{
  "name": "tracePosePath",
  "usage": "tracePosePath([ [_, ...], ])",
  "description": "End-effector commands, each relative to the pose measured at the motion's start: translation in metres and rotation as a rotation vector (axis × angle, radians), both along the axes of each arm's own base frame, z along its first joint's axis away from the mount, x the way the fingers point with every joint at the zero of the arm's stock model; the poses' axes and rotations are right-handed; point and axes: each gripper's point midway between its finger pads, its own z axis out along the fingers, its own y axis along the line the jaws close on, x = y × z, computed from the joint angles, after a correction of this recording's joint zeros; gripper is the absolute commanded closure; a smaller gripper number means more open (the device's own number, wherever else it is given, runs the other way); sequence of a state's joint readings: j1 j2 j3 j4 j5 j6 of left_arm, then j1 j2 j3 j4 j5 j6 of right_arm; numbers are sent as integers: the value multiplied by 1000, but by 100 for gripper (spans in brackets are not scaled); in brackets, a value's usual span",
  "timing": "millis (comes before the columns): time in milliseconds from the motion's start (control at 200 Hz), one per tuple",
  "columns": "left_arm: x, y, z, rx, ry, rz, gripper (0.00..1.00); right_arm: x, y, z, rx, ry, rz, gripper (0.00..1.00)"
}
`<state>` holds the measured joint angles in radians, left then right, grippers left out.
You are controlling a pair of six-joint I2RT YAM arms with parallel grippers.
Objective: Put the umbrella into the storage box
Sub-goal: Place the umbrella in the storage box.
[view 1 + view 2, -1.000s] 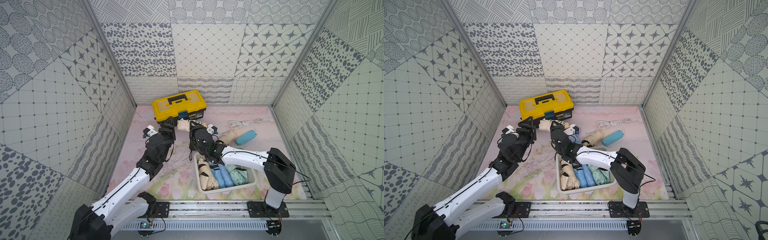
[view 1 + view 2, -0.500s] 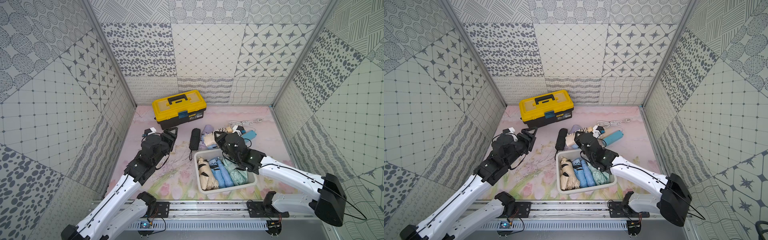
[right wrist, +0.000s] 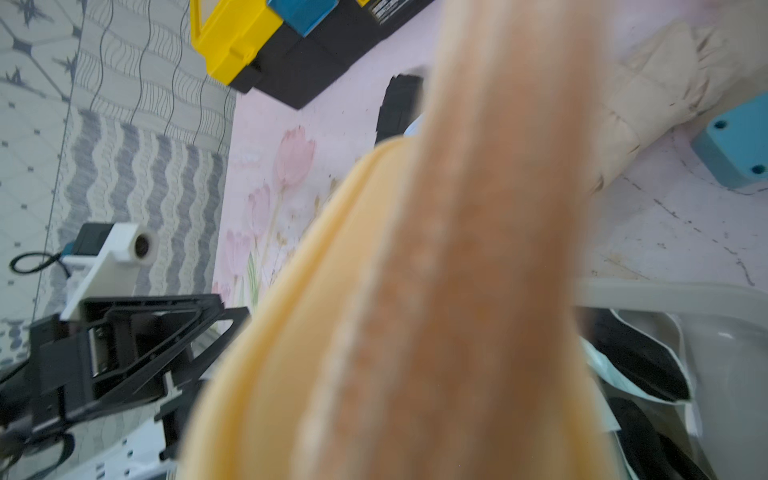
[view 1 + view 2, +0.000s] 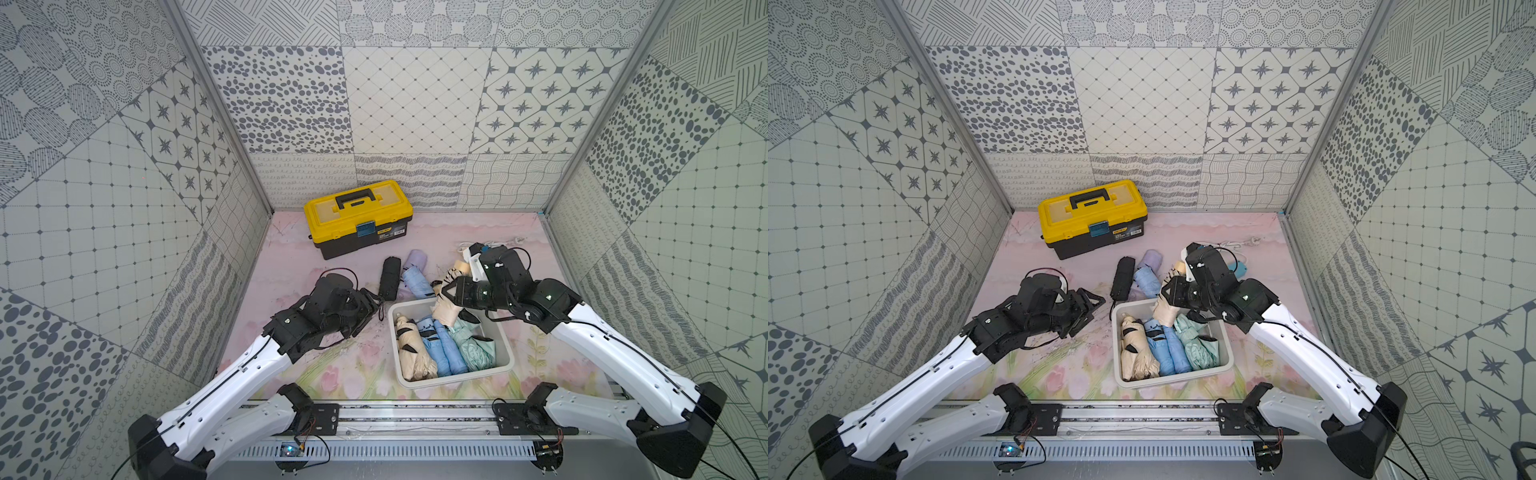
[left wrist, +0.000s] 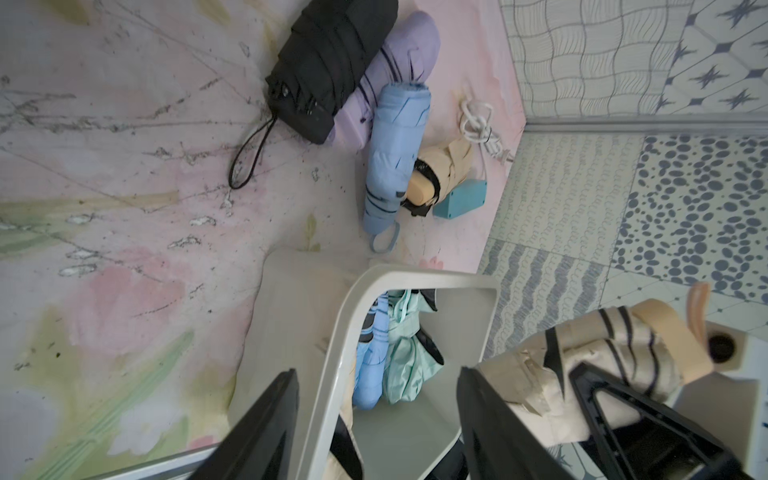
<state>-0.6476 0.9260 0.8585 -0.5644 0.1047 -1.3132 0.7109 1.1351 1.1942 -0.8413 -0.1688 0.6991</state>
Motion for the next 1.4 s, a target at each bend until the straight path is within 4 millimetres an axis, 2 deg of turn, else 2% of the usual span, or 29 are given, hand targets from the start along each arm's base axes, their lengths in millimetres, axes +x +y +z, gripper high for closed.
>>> tracePosePath([
  [0,-40,-10,-25,38,145,-96,35,-30,9,1,-27,70,211,69],
  [145,-50,-19,-32,31,151,-128,36,-44,14,-6,-39,149,297,69],
  [295,-56,-35,-30,12,124,-183,41,-50,17,-13,-61,189,353,69],
  [515,-66,-46,-42,52,126,-229,50,-56,22,-47,-136,257,420,69],
  [700,-61,-48,-50,86,121,-226,57,-56,27,-66,-201,281,452,69],
  [1056,-49,-52,-61,138,84,-227,62,-64,43,-98,-266,341,503,66],
  [1211,-47,-52,-62,144,78,-222,67,-64,44,-114,-297,367,468,59],
  [1396,-44,-51,-66,161,75,-213,72,-54,39,-126,-333,349,399,44],
])
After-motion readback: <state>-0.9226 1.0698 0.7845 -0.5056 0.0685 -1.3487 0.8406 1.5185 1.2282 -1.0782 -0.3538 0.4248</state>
